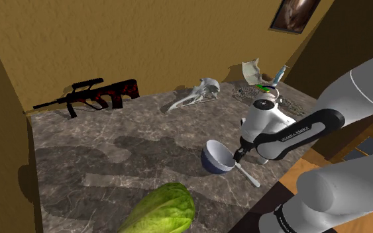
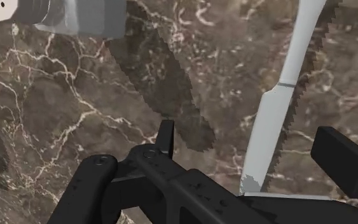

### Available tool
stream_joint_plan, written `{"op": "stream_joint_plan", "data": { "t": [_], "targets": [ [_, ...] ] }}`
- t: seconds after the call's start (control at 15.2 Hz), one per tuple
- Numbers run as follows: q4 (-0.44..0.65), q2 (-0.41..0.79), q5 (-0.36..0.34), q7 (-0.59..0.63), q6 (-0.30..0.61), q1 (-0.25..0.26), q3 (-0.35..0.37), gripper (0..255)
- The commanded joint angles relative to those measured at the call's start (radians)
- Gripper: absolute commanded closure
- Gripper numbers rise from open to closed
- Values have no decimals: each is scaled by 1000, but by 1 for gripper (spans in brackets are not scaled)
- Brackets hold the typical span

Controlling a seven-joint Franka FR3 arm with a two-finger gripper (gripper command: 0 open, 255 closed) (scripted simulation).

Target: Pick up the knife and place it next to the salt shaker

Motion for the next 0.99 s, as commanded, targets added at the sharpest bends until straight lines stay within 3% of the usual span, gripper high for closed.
{"op": "stream_joint_plan", "data": {
  "t": [0.0, 0.53, 0.59, 0.92],
  "targets": [
    [-5, 148, -119, 222, 148, -92, 72, 0],
    [-5, 148, -120, 222, 148, -91, 70, 0],
    [-5, 148, -119, 222, 148, -91, 70, 255],
    [-3, 151, -126, 226, 150, -95, 71, 255]
  ]
}}
